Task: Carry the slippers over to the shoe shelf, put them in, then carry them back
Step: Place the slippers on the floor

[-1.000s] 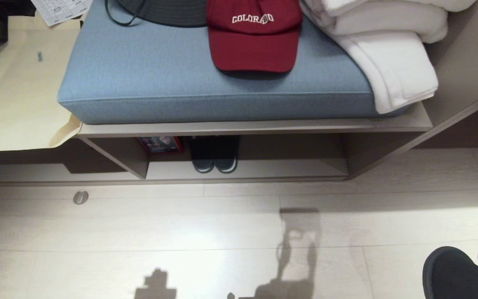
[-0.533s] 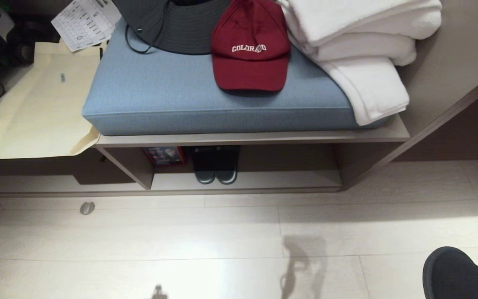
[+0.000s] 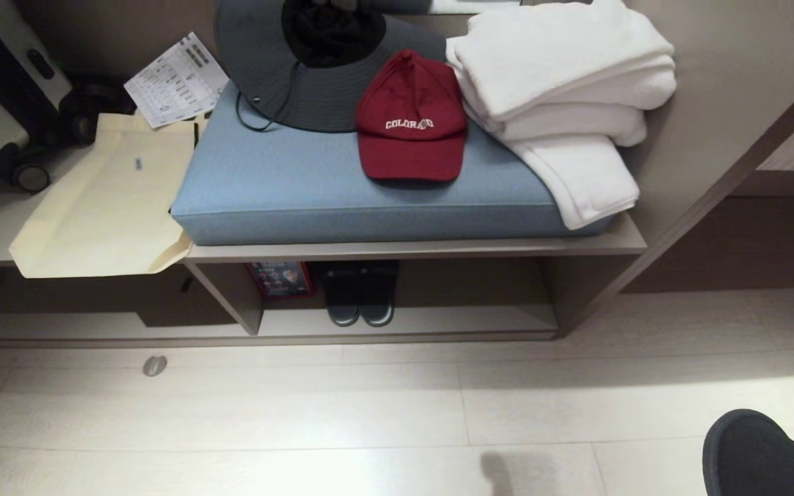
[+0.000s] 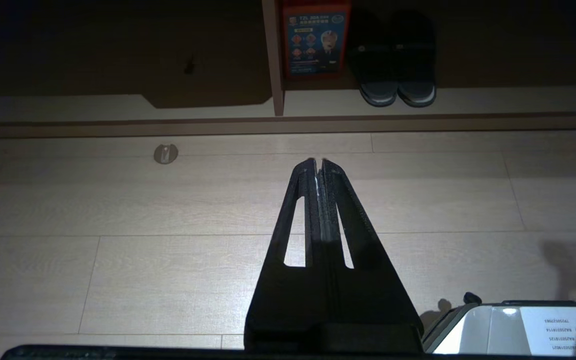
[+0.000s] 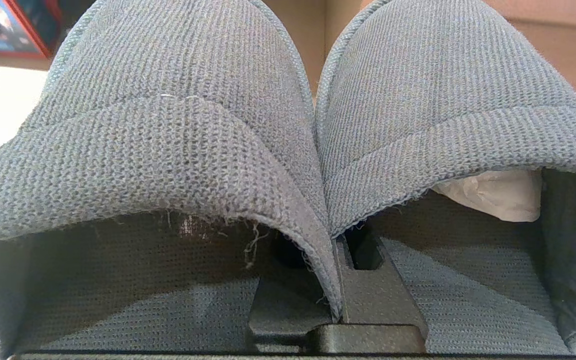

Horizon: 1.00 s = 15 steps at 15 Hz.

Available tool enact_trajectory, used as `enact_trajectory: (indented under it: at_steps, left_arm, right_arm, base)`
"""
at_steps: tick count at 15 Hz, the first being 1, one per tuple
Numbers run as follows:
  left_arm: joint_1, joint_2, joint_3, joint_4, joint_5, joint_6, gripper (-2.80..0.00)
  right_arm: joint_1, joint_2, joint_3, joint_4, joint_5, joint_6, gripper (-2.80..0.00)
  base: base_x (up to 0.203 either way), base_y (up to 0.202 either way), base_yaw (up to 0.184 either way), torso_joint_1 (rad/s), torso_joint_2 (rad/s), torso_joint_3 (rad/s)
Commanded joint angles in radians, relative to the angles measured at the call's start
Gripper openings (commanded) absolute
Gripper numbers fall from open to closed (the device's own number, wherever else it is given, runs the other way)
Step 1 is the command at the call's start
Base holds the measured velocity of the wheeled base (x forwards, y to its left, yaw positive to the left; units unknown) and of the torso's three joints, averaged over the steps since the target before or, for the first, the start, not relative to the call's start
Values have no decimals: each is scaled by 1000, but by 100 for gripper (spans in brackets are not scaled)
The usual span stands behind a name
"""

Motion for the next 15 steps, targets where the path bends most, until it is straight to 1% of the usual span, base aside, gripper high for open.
enact_trajectory:
  at_steps: [1,15]
  left_arm:
    - [1,0,0,0,1,-1,-280]
    - [-1,0,0,0,1,1,-280]
  right_arm:
    - [0,-1,2,0,0,-1,-280]
    - [0,-1,2,0,0,-1,-280]
  base:
    - [0,0,0,5,1,212]
    - [0,0,0,3,2,202]
